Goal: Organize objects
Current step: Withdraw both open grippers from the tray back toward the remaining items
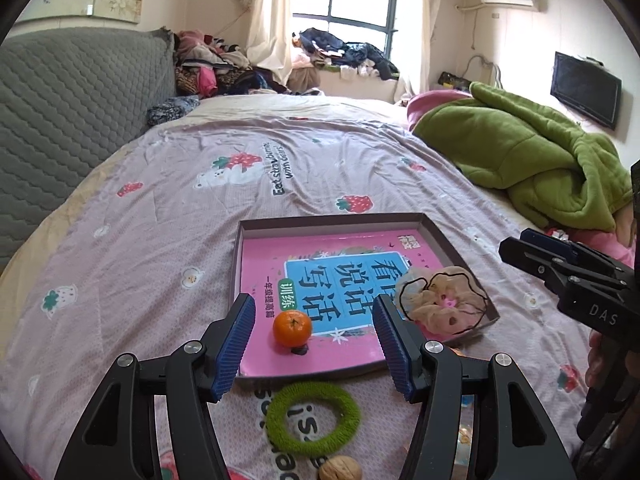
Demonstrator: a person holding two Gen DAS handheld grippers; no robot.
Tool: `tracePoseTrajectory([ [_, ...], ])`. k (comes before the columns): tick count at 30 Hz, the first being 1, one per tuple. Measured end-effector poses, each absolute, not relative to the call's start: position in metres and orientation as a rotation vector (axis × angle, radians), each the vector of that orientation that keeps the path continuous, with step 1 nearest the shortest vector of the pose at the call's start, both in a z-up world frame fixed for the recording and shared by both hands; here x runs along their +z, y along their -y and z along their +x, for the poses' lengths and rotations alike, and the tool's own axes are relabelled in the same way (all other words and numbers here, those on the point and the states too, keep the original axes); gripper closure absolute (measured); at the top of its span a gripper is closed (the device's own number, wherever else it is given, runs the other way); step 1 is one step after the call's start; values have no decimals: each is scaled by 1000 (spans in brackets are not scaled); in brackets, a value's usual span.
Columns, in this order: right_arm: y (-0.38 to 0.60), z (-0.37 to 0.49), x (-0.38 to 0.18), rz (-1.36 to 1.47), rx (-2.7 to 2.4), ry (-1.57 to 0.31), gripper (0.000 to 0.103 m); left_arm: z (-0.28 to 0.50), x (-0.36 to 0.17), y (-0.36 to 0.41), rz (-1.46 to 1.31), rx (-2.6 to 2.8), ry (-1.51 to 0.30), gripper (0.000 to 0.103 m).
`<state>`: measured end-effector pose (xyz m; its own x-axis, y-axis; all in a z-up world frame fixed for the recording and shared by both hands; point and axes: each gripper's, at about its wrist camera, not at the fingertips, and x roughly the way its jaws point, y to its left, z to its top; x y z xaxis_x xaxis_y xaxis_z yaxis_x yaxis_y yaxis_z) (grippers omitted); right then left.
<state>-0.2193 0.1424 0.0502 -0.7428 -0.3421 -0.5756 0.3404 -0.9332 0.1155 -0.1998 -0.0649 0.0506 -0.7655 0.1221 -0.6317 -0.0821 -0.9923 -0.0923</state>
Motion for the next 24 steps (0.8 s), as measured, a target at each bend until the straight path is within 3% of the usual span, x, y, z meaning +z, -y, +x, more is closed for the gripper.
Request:
tracePoseTrajectory([
  [24, -158, -156, 86, 715, -2650, 62, 50, -145, 61, 61, -1003, 2858, 94, 40],
])
